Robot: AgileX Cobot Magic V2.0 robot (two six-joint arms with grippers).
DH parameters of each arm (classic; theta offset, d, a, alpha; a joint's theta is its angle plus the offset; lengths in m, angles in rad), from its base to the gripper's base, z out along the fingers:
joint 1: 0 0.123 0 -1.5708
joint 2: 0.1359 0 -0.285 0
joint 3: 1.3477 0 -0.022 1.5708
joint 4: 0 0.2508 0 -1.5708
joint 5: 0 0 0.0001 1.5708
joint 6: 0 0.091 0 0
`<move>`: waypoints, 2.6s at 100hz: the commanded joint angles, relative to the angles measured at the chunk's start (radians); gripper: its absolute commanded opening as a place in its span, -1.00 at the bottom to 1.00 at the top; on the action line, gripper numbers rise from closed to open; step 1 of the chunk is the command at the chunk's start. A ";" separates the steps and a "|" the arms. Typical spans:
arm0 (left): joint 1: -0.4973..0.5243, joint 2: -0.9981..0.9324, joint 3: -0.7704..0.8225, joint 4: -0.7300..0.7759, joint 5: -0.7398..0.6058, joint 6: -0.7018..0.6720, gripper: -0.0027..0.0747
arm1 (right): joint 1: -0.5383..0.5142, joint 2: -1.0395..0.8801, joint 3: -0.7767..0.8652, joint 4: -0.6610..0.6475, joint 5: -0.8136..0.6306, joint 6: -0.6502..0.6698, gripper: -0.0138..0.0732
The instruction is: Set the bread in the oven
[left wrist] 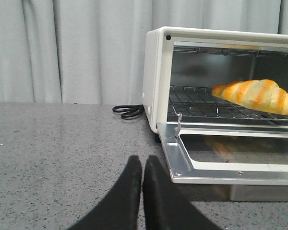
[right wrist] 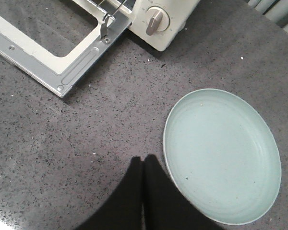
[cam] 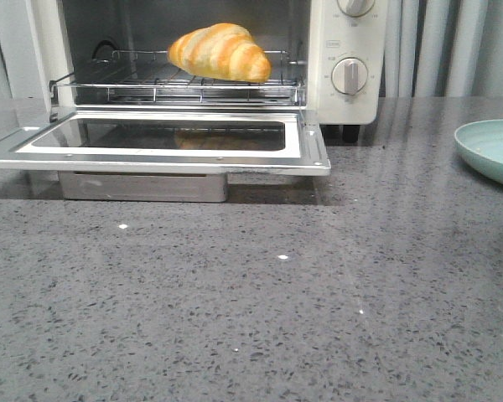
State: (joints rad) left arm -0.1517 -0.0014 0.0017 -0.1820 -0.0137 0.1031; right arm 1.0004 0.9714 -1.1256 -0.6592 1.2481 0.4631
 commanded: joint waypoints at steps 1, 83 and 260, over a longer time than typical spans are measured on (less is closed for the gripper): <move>0.002 0.000 0.021 -0.001 -0.070 0.002 -0.99 | -0.007 -0.014 -0.020 -0.054 0.043 0.005 -0.85; 0.002 0.000 0.021 -0.001 -0.070 0.002 -0.99 | -0.356 -0.165 0.205 0.369 -0.417 -0.368 -0.85; 0.002 0.000 0.021 -0.001 -0.070 0.002 -0.99 | -1.119 -0.999 1.160 0.627 -1.248 -0.492 -0.85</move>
State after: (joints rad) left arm -0.1517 -0.0014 0.0017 -0.1820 -0.0100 0.1044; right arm -0.1102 -0.0099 0.0116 -0.0306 0.0503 -0.0300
